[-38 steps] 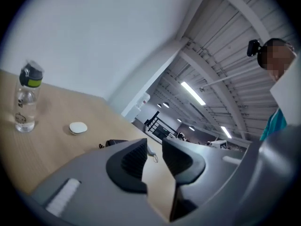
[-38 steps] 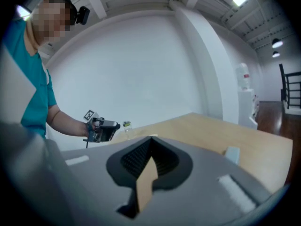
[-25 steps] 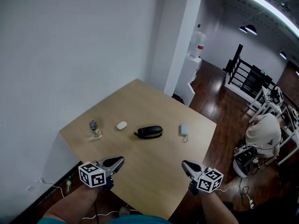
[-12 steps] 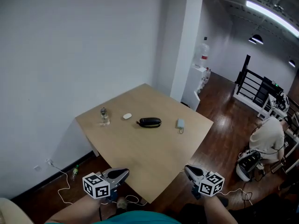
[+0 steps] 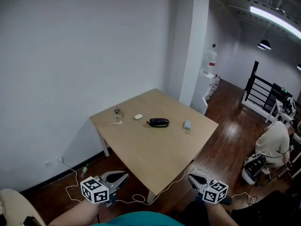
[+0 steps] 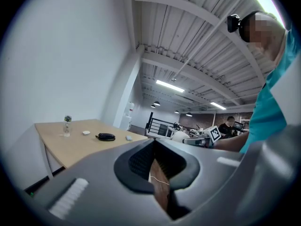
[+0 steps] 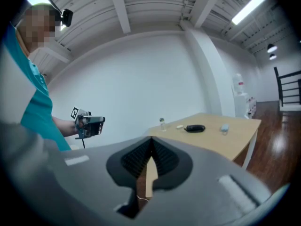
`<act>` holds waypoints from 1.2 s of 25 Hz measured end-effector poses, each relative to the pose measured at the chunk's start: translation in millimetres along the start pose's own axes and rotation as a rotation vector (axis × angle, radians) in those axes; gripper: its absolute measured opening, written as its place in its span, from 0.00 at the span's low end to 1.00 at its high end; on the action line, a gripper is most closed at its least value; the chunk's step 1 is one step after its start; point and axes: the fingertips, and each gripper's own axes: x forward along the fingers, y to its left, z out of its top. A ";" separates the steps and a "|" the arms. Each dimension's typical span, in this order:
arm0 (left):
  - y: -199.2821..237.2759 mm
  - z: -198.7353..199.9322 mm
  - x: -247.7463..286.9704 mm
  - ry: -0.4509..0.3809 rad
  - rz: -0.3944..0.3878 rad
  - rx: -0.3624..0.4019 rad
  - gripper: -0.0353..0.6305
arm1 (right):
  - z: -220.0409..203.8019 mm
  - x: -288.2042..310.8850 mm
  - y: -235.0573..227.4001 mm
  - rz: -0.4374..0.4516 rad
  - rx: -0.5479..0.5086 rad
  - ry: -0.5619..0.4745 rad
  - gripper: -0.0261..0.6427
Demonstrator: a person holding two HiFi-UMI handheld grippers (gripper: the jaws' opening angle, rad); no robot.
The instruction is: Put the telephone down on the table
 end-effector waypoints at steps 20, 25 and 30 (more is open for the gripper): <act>-36.6 -46.5 -142.1 0.022 -0.099 -0.033 0.06 | -44.0 -18.1 177.2 -0.037 0.005 0.020 0.04; -84.5 -57.7 -132.5 -0.019 -0.060 -0.054 0.06 | -54.9 -67.9 178.6 0.005 0.020 0.003 0.04; -132.8 -81.0 -116.2 -0.009 -0.034 -0.069 0.06 | -77.7 -104.9 178.0 0.063 0.048 0.007 0.04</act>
